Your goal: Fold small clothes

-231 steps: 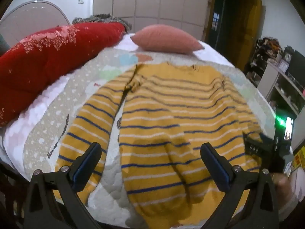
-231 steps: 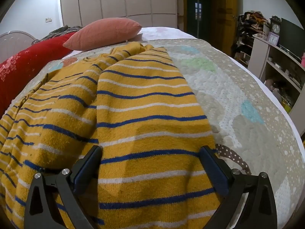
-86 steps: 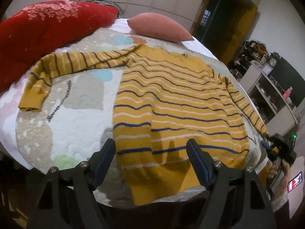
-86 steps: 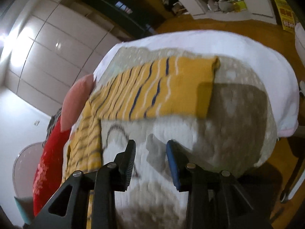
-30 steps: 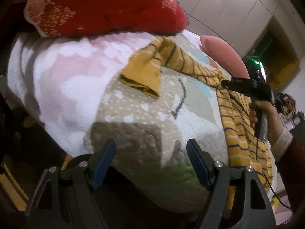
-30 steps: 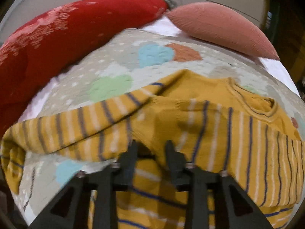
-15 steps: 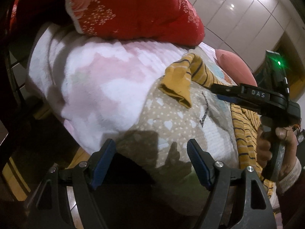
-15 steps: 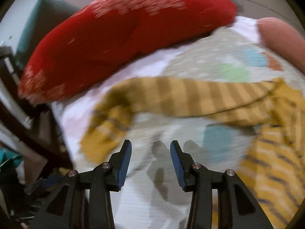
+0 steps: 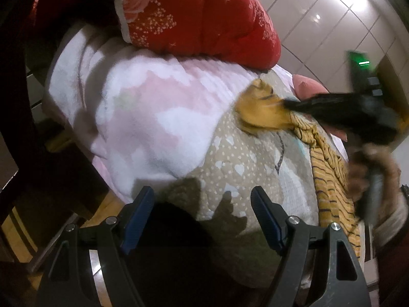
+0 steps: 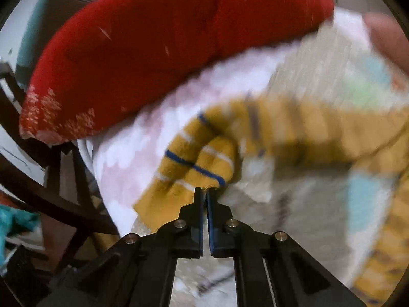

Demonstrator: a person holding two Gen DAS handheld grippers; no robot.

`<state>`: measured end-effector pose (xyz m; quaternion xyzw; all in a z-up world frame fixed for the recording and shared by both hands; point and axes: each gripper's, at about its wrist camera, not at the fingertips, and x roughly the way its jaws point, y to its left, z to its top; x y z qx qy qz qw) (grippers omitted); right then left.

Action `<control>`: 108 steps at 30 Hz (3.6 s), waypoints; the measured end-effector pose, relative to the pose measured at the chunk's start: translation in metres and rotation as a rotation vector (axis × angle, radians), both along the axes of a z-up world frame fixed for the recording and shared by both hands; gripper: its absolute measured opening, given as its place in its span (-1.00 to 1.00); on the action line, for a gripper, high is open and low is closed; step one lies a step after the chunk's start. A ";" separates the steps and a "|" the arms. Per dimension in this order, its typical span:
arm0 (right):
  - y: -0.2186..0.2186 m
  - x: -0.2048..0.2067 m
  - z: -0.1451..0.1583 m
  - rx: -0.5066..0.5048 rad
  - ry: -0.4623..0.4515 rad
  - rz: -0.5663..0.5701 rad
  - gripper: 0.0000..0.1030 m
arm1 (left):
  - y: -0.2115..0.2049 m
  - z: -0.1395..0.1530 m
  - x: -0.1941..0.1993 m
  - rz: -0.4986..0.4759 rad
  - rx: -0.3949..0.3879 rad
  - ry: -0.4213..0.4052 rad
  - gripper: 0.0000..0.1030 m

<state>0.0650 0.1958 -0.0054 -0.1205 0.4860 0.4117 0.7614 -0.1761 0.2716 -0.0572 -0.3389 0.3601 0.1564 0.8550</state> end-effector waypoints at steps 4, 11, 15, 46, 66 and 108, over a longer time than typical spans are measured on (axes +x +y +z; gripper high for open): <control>-0.049 0.008 0.100 -0.033 -0.225 0.023 -0.93 | -0.005 0.008 0.006 -0.015 0.011 -0.013 0.49; -0.204 0.070 0.161 -0.238 -0.406 -0.269 -0.93 | -0.036 0.021 0.030 -0.113 0.041 -0.014 0.49; -0.309 0.125 0.128 -0.418 -0.384 -0.549 -0.93 | -0.060 0.032 0.038 -0.170 0.081 -0.011 0.49; -0.519 -0.081 -0.015 0.223 -0.035 -0.967 0.11 | -0.204 0.028 0.128 -0.540 0.144 0.077 0.50; -0.524 -0.085 -0.032 0.200 -0.108 -0.978 0.15 | -0.235 0.021 0.155 -0.579 0.231 0.129 0.50; -0.524 0.124 0.051 0.433 0.046 -0.880 -0.37 | -0.212 0.025 0.165 -0.545 0.112 0.095 0.61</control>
